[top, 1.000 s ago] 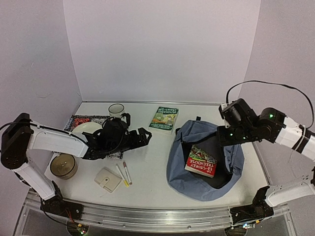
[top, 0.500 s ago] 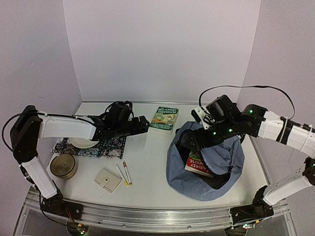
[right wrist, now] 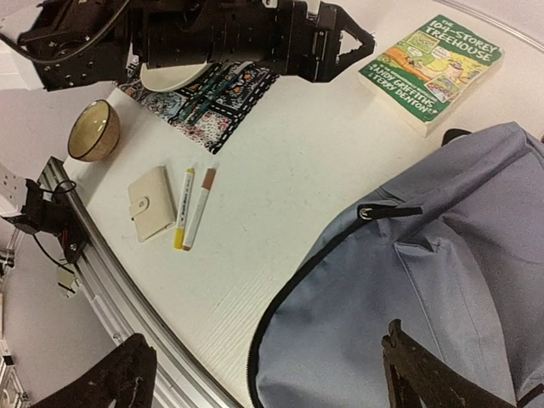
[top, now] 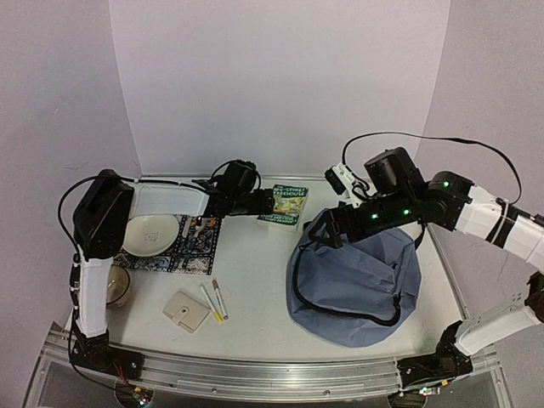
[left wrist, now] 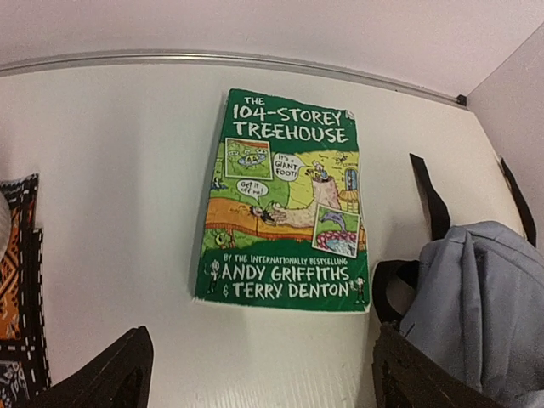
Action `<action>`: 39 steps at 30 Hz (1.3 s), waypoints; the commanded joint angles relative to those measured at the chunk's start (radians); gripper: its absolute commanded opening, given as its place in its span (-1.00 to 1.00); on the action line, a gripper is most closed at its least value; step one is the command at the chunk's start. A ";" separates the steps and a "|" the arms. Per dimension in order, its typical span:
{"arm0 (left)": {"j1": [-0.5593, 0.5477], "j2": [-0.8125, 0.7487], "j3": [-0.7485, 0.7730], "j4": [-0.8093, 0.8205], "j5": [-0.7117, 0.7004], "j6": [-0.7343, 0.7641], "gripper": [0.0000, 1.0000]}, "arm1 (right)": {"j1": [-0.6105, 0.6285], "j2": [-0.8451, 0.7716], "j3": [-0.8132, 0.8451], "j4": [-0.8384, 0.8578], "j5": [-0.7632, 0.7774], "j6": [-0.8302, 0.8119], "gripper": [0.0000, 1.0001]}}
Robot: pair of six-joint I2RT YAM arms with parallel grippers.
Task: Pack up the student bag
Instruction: Move the book to the center of the board.
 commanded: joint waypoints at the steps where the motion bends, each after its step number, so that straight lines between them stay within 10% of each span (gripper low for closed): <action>1: 0.012 0.134 0.184 -0.062 -0.072 0.094 0.82 | 0.000 0.008 -0.037 0.015 0.117 0.031 0.86; 17: 0.047 0.451 0.496 -0.200 -0.099 0.161 0.54 | 0.000 0.139 -0.063 0.136 0.237 0.101 0.87; 26: 0.043 0.434 0.328 -0.240 -0.078 0.130 -0.06 | -0.008 0.236 -0.018 0.188 0.296 0.135 0.88; 39: 0.040 0.328 0.187 -0.232 -0.016 0.089 -0.15 | -0.161 0.651 0.342 0.268 0.274 0.254 0.51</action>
